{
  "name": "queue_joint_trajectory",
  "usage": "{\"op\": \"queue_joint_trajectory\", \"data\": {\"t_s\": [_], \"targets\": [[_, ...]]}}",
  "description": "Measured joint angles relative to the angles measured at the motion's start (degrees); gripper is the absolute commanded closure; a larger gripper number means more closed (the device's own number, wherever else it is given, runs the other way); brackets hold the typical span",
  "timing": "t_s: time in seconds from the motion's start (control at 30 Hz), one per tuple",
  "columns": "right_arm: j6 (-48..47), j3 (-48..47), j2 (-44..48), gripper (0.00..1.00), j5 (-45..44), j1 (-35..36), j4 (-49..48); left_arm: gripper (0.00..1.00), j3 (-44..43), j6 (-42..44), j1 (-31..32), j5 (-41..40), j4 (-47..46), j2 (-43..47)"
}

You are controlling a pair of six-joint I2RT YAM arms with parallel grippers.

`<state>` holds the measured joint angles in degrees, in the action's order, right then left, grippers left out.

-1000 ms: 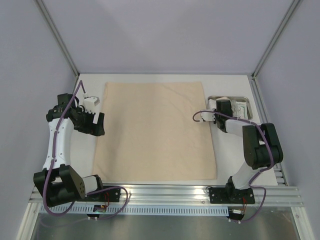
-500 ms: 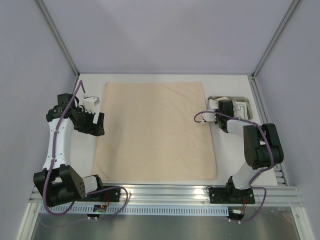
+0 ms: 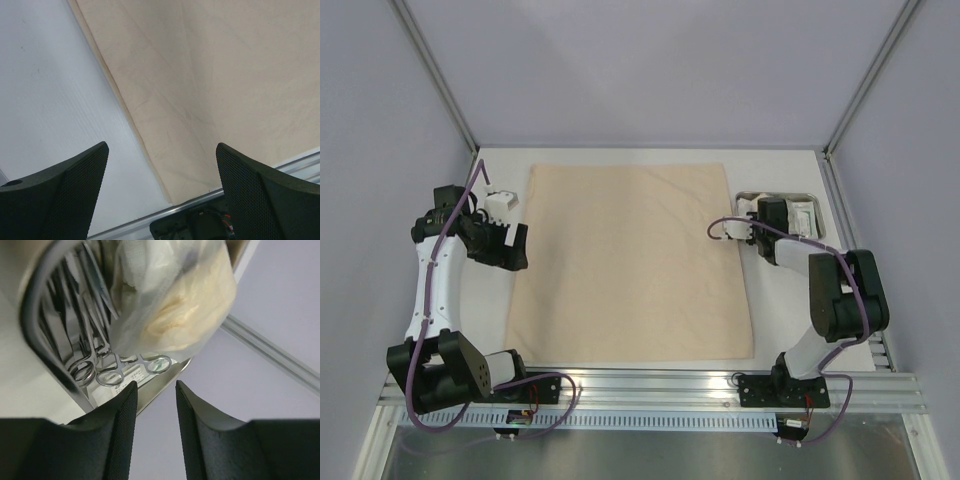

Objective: Prepare the surgical pack

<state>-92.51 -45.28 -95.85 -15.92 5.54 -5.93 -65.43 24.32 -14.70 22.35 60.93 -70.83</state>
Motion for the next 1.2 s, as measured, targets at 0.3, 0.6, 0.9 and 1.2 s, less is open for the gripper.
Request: {"op": "queue_joint_trajectory", "data": {"t_s": [0.3, 0.6, 0.9, 1.2], "targets": [[21.5, -15.5, 9.3, 0.45, 2.4, 0.0, 13.0, 0.03, -0.7, 0.0, 0.0, 0.1, 0.2, 0.6], [74.3, -36.4, 10.9, 0.49, 1.0, -4.9, 32.2, 0.03, -0.7, 0.1, 0.0, 0.9, 0.5, 3.0], [112.6, -20.9, 11.5, 0.48, 12.4, -30.9, 40.4, 0.02, 0.5, 0.4, 0.0, 1.1, 0.8, 6.3], [122.8, -19.6, 6.0, 0.5, 13.7, -30.4, 40.1, 0.02, 1.8, 0.3, 0.0, 1.2, 0.4, 6.7]]}}
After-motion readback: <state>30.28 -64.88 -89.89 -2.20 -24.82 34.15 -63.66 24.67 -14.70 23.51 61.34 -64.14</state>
